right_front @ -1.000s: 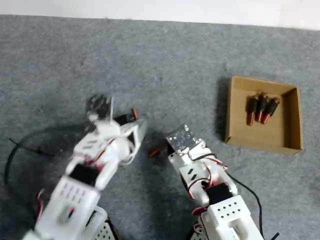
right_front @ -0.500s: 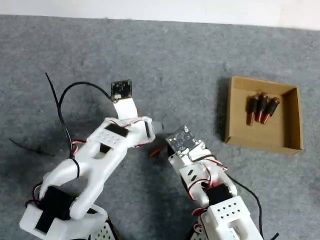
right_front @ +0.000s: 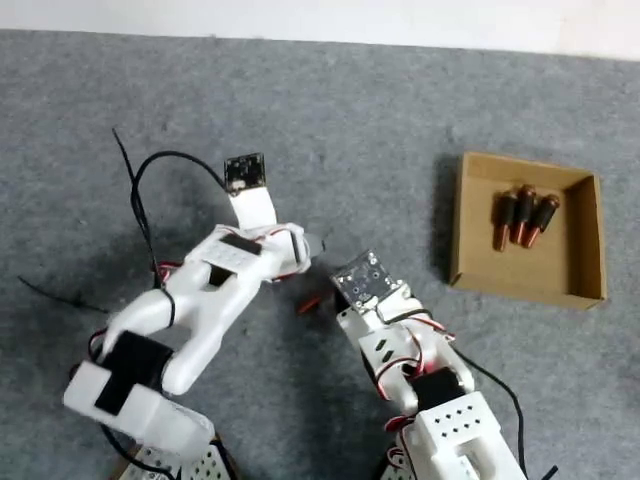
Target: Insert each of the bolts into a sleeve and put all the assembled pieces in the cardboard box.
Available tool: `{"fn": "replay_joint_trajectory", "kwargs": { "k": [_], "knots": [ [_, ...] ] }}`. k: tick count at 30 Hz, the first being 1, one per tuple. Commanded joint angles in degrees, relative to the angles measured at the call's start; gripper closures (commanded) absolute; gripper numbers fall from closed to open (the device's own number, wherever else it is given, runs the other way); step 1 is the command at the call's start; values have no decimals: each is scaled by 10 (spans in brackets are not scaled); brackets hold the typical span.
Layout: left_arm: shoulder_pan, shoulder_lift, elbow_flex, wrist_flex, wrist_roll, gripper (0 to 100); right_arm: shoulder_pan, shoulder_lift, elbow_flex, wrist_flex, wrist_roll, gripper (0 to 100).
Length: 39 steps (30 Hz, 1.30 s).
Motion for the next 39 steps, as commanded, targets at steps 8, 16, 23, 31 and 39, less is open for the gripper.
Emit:
{"fn": "replay_joint_trajectory", "kwargs": {
  "k": [8, 16, 23, 31, 39],
  "knots": [
    [-39, 18, -51, 4, 2, 910, 8, -11, -6, -15, 1, 994],
    [-41, 19, -48, 6, 1, 994, 8, -9, -5, -15, 1, 994],
    [-35, 6, -53, 22, -54, 994, 8, -11, 9, -17, 3, 994],
    [-18, -171, 38, 23, -260, 994, 8, -11, 10, -18, 3, 994],
    [-31, -415, 175, 37, -709, 994, 24, -11, 10, -22, 1, 994]
  ]
}}
